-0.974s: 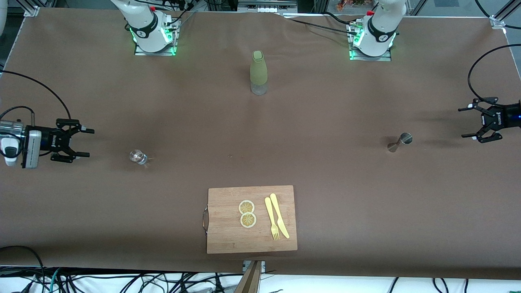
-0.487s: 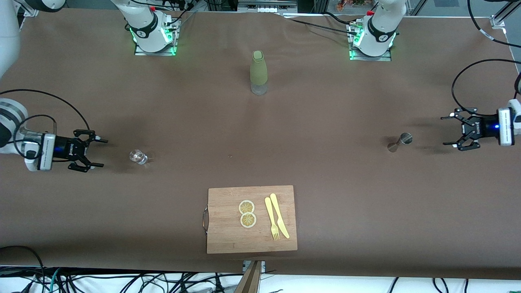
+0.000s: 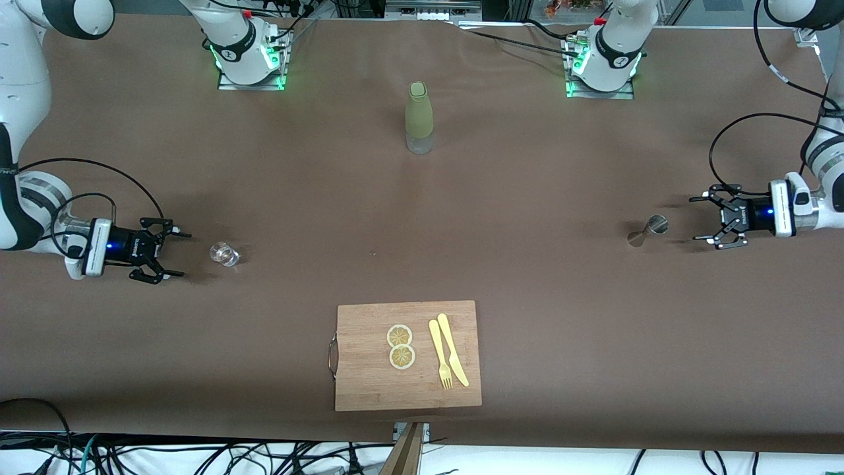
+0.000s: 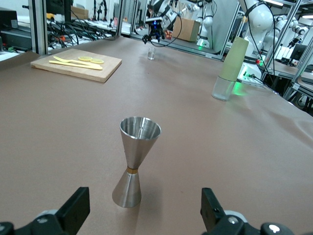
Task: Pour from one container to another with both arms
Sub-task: 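Lower the right gripper to the glass while the left gripper reaches the jigger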
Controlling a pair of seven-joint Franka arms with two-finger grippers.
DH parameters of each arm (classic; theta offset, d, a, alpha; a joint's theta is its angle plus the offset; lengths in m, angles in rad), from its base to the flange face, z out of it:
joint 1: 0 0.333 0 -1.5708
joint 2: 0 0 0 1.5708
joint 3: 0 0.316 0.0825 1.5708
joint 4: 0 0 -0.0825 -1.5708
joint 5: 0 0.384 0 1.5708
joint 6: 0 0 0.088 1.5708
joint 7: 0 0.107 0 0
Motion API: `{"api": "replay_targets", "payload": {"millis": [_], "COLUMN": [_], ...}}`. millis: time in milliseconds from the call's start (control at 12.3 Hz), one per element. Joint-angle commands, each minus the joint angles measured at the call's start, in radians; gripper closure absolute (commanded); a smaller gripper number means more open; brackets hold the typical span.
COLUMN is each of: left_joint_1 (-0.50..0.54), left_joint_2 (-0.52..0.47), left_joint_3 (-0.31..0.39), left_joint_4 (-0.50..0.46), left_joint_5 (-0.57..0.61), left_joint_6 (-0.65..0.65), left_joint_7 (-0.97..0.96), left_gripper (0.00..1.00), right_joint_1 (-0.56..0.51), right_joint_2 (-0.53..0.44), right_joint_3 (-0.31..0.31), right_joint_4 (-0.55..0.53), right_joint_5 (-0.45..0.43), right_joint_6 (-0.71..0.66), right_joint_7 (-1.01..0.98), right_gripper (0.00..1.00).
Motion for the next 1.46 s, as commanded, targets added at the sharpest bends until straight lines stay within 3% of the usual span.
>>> {"api": "replay_targets", "payload": {"millis": [0, 568, 1379], "left_joint_1": [0.006, -0.003, -0.102], "left_joint_2": [0.045, 0.119, 0.116], "left_joint_3": [0.003, 0.003, -0.003], "left_joint_4": [-0.006, -0.014, -0.090], "left_joint_5": [-0.059, -0.153, -0.274], "left_joint_6": [0.009, -0.002, 0.037], "left_joint_7": [0.100, 0.156, 0.229], "left_gripper": [0.00, 0.00, 0.00], "right_joint_1": [0.010, 0.026, 0.065], "right_joint_2": [0.022, 0.064, 0.097], "right_joint_3": [0.003, 0.003, 0.005], "right_joint_4": [0.005, 0.003, 0.008], "right_joint_5": [0.021, 0.003, 0.001], "right_joint_6": [-0.009, -0.002, 0.033], "right_joint_7": [-0.083, -0.181, -0.215], "right_gripper": [0.00, 0.00, 0.00]}}
